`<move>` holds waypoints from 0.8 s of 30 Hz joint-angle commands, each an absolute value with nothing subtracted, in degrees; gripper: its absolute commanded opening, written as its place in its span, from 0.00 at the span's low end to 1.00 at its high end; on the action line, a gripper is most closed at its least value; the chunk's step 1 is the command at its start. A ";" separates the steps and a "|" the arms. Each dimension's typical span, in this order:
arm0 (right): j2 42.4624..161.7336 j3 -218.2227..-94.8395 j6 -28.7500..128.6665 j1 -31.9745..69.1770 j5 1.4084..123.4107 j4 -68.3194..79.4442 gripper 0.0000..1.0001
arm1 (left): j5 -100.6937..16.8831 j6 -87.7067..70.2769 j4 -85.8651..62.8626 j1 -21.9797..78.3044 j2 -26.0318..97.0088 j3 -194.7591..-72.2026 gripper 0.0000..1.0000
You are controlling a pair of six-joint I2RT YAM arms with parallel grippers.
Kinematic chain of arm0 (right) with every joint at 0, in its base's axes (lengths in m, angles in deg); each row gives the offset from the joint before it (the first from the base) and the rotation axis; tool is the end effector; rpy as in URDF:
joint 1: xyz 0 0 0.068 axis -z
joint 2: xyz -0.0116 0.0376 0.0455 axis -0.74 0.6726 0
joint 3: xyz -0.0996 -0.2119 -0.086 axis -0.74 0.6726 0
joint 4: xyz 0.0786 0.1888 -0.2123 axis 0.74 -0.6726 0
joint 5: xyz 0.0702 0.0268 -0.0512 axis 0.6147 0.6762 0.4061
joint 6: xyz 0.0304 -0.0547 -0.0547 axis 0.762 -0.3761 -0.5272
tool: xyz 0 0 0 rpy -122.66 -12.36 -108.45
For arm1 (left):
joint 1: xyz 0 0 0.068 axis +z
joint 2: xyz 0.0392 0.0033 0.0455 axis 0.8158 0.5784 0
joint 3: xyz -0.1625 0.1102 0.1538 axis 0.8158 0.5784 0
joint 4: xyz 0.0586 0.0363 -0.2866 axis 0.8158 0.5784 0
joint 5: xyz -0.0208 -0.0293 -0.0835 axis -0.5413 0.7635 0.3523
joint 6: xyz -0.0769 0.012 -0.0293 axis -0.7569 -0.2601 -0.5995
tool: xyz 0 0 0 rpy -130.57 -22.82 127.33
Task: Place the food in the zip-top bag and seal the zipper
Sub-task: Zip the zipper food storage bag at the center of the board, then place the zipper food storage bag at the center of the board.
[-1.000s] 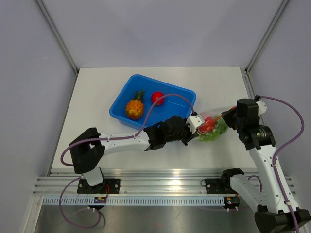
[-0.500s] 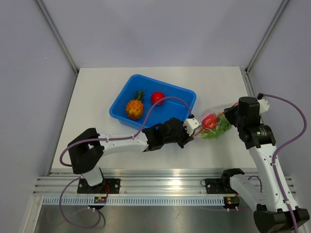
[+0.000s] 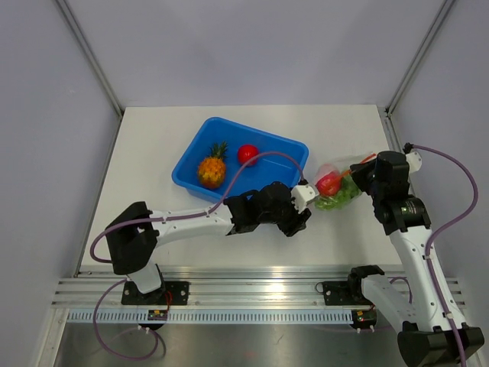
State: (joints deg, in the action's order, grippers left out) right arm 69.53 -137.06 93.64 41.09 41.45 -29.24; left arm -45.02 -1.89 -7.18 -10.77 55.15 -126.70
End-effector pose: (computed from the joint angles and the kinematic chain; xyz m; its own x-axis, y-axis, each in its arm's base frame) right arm 0.2592 0.0133 0.3225 -0.2247 0.7298 -0.6457 0.4142 0.6713 0.6146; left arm 0.1764 -0.4016 0.1884 -0.2967 0.4503 -0.8421 0.9160 0.3835 -0.1177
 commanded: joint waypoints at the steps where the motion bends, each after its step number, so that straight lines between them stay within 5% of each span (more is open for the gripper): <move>1: 69.27 -136.01 91.57 41.58 44.48 -21.44 0.00 | -43.66 -2.67 -4.21 -10.47 51.41 -131.01 0.54; 12: 67.42 -134.86 83.67 41.58 52.13 -18.36 0.00 | -52.88 -5.39 -3.86 -5.99 33.48 -129.53 0.68; 17: 66.11 -136.88 79.27 41.58 53.45 -19.86 0.00 | -60.00 -10.57 -4.56 -3.17 26.54 -124.95 0.85; 24: 65.57 -139.60 74.35 41.58 53.89 -22.32 0.00 | -58.25 -13.31 -0.35 2.01 22.40 -122.75 0.91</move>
